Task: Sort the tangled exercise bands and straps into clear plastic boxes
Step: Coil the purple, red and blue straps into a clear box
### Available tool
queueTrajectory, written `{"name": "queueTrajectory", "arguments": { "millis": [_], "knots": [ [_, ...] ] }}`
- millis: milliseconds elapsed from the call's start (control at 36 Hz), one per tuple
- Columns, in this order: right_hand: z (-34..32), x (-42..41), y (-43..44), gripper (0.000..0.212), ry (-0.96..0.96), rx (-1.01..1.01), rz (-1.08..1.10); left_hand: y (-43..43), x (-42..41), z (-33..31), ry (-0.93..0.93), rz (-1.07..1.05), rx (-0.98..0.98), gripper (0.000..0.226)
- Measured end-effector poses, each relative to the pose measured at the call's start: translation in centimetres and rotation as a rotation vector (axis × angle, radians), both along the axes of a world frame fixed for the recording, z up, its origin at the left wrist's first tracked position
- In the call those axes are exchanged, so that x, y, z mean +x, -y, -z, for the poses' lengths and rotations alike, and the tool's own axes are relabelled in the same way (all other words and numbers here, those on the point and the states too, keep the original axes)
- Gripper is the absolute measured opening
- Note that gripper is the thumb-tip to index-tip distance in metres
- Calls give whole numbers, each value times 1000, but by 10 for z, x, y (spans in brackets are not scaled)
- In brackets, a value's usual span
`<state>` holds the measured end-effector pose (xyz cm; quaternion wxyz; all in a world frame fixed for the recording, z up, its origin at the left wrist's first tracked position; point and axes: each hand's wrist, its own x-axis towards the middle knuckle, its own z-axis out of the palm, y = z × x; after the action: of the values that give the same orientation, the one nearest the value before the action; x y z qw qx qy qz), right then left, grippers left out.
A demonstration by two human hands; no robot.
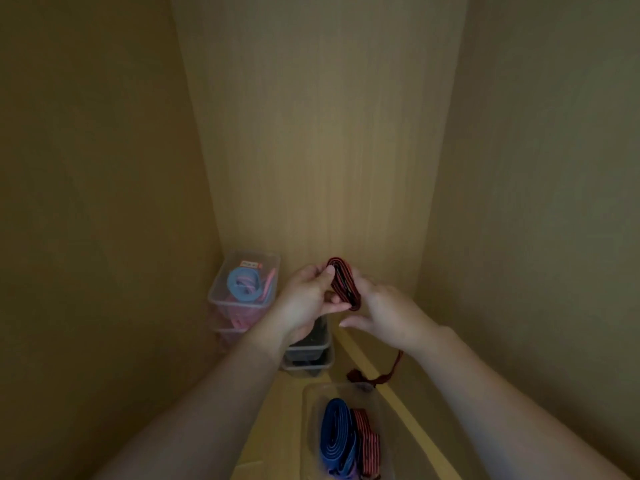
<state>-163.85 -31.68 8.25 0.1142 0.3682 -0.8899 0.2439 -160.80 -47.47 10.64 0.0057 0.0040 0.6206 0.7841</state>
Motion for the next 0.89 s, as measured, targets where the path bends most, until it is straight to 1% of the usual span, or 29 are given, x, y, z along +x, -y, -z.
{"name": "queueTrajectory", "arguments": {
  "millis": [111,194,222,250,333,361,417,472,528,639,694,750,806,889],
  "knots": [
    [0,2,-1,81,-53,-50,21,1,2,-1,16,35,85,26],
    [-1,3,-5,71,-98,-59,9,4,2,-1,18,36,48,29],
    [-2,2,-7,68,-99,-58,-9,5,2,-2,14,34,2,29],
    [-2,0,-9,63,-81,-50,-27,5,3,-4,3,25,-87,28],
    [-8,-2,-15,58,-18,-4,-64,7,3,-9,-96,-36,-501,18],
    [-11,-3,-17,57,4,9,-64,10,2,-9,-129,-51,-572,18],
    [-17,-2,-19,49,15,11,-49,15,1,-10,-153,-30,-573,15],
    [-21,-3,-22,37,-25,-22,-26,19,0,-8,-118,-1,-506,14],
    [-23,-4,-24,29,-67,-49,-16,22,-1,-5,-95,5,-525,13],
    [-21,-1,-24,32,-32,35,-28,23,-1,-2,-108,11,-704,26],
    [-24,1,-22,25,11,79,-89,22,2,-7,-130,46,-824,24],
    [-27,2,-19,20,31,110,-125,20,3,-10,-143,134,-836,24],
    [-29,3,-19,21,33,113,-124,18,3,-10,-140,208,-851,21],
    [-30,3,-21,30,9,71,-73,17,2,-9,-135,195,-803,7]
  ]
}}
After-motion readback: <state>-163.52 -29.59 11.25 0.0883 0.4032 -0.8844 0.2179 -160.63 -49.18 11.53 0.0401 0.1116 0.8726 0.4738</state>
